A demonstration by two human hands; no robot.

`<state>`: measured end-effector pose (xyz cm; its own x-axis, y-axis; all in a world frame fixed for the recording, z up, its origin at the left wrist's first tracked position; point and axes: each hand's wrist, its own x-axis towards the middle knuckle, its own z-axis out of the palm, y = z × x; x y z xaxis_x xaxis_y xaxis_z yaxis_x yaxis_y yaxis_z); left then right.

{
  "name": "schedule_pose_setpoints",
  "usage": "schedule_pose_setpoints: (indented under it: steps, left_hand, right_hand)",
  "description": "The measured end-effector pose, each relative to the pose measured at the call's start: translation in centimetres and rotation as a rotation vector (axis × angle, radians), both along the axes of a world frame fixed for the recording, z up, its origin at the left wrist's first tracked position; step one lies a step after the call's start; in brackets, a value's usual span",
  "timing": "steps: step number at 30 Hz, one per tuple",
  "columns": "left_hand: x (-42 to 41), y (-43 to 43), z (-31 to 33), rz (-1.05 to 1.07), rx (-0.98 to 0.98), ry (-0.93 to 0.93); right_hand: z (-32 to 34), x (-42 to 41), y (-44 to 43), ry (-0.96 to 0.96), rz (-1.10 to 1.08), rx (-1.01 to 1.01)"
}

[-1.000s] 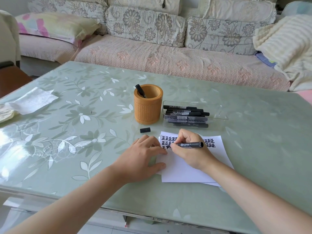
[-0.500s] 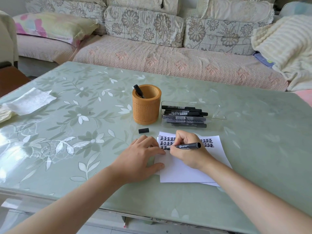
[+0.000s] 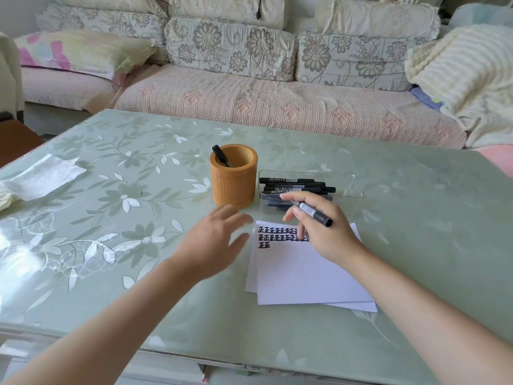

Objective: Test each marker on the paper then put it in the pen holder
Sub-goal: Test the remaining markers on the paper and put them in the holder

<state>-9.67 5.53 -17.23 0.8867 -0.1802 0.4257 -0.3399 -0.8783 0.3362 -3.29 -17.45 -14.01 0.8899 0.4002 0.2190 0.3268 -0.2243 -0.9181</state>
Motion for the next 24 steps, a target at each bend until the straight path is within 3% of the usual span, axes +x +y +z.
schedule_pose_setpoints:
  steps: [9,18,24]
  left_hand:
    - [1.9,1.0,-0.9,0.267,0.137,0.165]
    - [1.0,0.0,0.7,0.164,-0.166,0.054]
    - [0.5,-0.8,1.3,0.077,-0.197,0.029]
  right_hand:
    - [0.8,0.8,-0.8,0.212,0.188,-0.044]
    - [0.4,1.2,-1.1,-0.113,0.037,-0.406]
    - [1.2,0.5,-1.0,-0.182,-0.015,-0.533]
